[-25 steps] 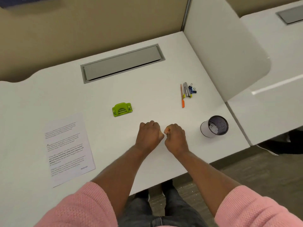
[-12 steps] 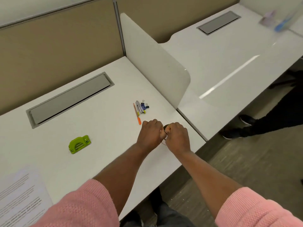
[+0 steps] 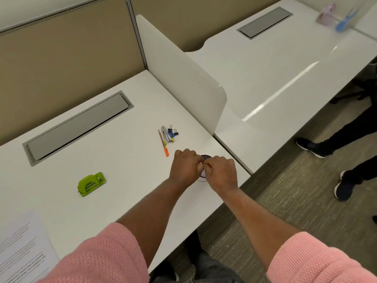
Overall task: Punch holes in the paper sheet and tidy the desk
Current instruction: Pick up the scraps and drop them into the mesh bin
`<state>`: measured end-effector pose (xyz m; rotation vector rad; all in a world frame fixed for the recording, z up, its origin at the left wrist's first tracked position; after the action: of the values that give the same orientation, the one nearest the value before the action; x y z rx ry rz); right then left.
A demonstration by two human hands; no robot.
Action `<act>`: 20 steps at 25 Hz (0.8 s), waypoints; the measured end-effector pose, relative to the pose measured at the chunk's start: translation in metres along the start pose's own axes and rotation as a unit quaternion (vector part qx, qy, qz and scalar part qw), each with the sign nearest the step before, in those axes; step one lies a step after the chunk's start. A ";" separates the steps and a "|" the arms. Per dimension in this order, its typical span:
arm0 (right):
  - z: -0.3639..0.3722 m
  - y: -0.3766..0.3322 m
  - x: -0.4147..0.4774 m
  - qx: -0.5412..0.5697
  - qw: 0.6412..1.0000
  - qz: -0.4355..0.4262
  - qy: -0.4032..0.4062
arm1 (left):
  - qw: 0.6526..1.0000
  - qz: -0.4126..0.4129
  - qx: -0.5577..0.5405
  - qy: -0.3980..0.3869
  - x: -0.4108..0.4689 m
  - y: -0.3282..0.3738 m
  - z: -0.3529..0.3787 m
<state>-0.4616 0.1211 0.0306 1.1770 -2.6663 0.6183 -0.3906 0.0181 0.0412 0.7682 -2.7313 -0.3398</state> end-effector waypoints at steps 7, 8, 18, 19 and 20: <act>-0.004 -0.005 0.001 -0.005 0.999 -0.030 0.019 | 0.999 -0.027 -0.026 0.007 -0.006 -0.003 -0.005; -0.005 -0.005 0.001 -0.007 0.999 -0.033 0.026 | 0.999 -0.033 -0.038 0.011 -0.008 -0.003 -0.007; -0.010 -0.019 -0.008 -0.028 0.998 -0.027 0.042 | 0.997 -0.038 -0.049 0.044 -0.027 -0.014 -0.017; -0.011 -0.019 -0.009 -0.034 0.998 -0.028 0.040 | 0.997 -0.041 -0.049 0.047 -0.028 -0.016 -0.018; -0.011 -0.020 -0.010 -0.032 0.998 -0.030 0.042 | 0.997 -0.041 -0.052 0.047 -0.029 -0.018 -0.018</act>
<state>-0.4404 0.1203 0.0437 1.1833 -2.5512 0.5562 -0.3523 0.0164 0.0467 0.8486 -2.5780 -0.4486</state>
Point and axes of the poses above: each hand's wrist, its own x-axis towards the middle knuckle, its own z-axis out of the palm, y = z × x, the point moved 7 cm from there along x, towards the middle knuckle, and after that the axes turned 13 degrees about y, right-handed, at the moved point
